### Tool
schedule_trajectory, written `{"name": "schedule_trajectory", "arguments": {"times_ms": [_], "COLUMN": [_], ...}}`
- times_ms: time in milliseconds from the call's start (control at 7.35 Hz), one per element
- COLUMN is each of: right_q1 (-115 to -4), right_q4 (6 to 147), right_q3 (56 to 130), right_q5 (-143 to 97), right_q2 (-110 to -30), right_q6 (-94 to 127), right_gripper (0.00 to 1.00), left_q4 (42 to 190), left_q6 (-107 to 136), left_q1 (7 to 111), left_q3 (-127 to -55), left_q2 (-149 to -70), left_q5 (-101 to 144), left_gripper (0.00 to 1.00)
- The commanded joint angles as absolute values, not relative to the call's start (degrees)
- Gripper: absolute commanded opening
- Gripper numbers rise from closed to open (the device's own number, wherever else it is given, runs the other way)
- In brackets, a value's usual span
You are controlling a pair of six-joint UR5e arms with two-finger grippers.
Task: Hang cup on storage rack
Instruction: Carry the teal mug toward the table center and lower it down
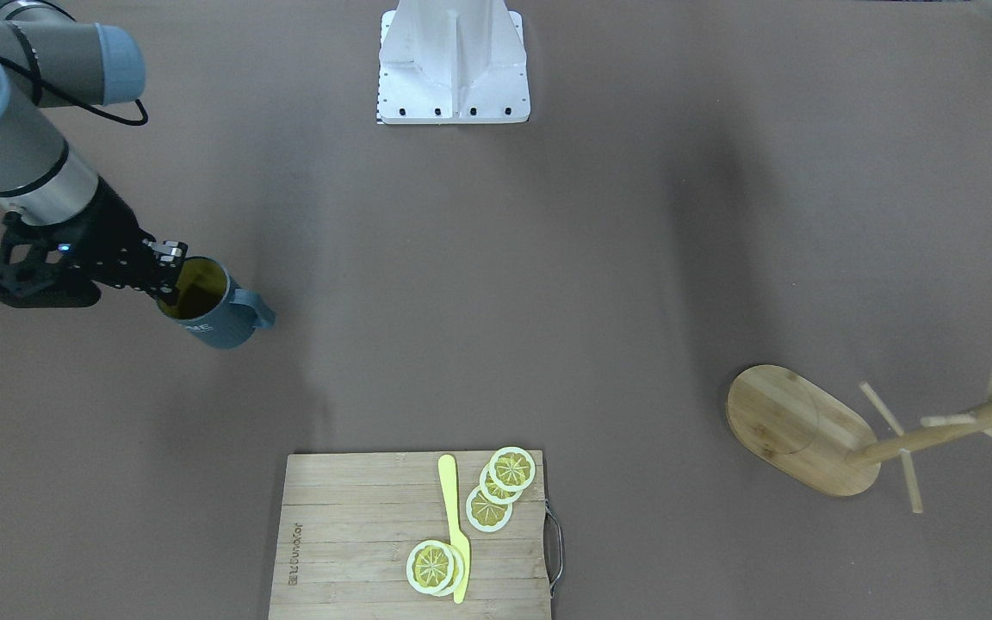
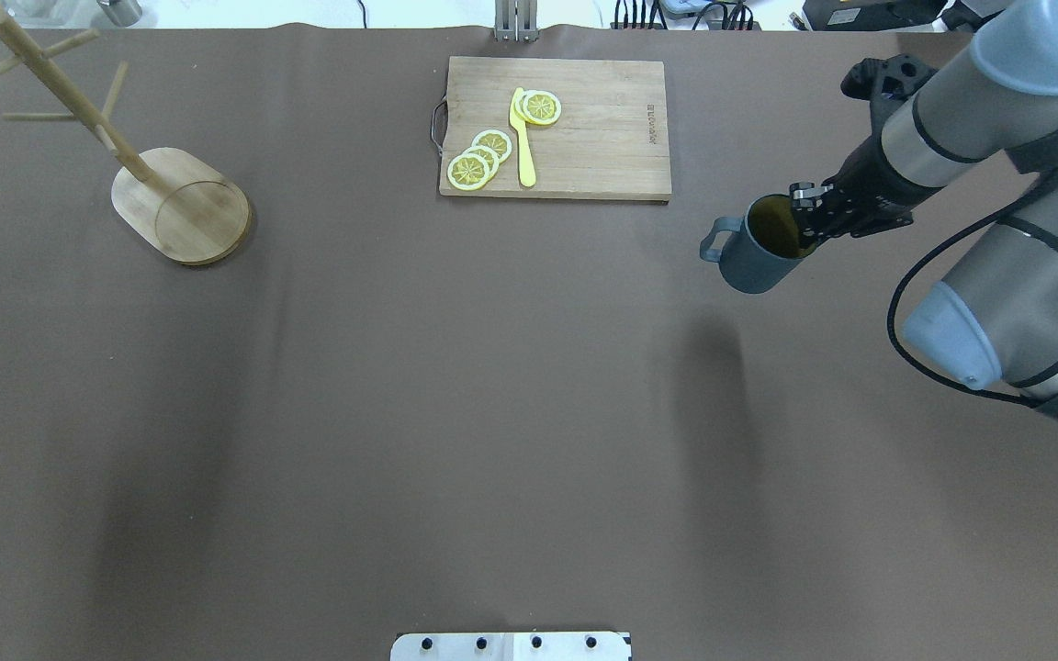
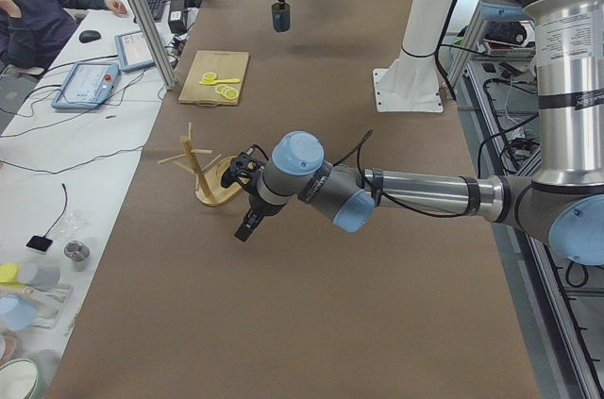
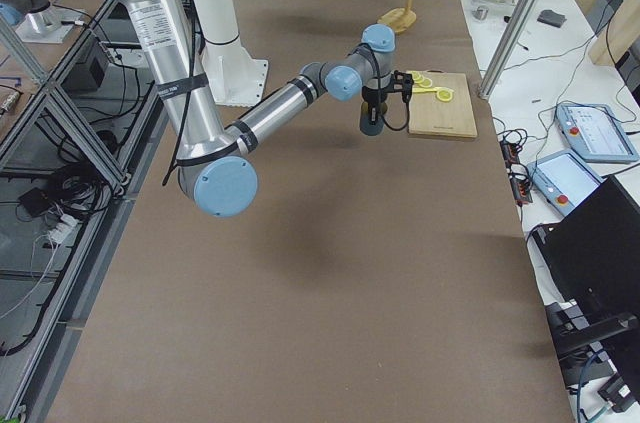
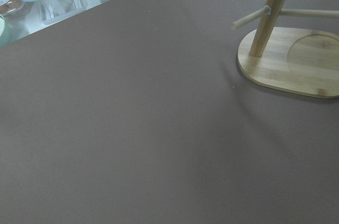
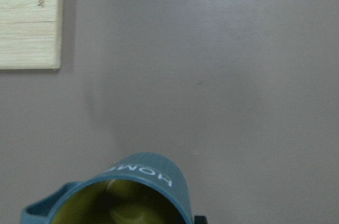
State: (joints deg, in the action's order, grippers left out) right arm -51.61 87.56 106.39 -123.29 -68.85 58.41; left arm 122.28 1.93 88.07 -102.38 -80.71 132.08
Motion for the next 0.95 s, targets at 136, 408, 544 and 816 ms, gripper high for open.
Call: {"name": "schedule_trajectory", "arguments": {"times_ms": [136,408,544,816], "right_q1": [-43.3,-38.7,-36.0,-32.8], "right_q4": [92.7,100.5,100.8,102.0], "right_q3": [105.9,105.8,104.9,97.2], "right_q5": [-116.1,-112.7,-110.1,-106.5], "right_q2": [-60.9,-54.8,-52.8,-45.5], "right_q6": [73.4,78.1,83.3,92.3], "right_gripper": [0.00,0.00,0.00,0.00], "left_q4": [122.3,122.3,122.3,122.3], "left_q6": [1.9,1.9,1.9,1.9], "left_q1": [88.1,88.1,88.1,88.1], "left_q3": [-102.0,-102.0,-101.8,-101.9], "left_q2": [-80.8,-80.7,-80.7,-80.7], "left_q5": [132.0,132.0,132.0,132.0], "left_gripper": [0.99,0.99,0.99,0.99]}}
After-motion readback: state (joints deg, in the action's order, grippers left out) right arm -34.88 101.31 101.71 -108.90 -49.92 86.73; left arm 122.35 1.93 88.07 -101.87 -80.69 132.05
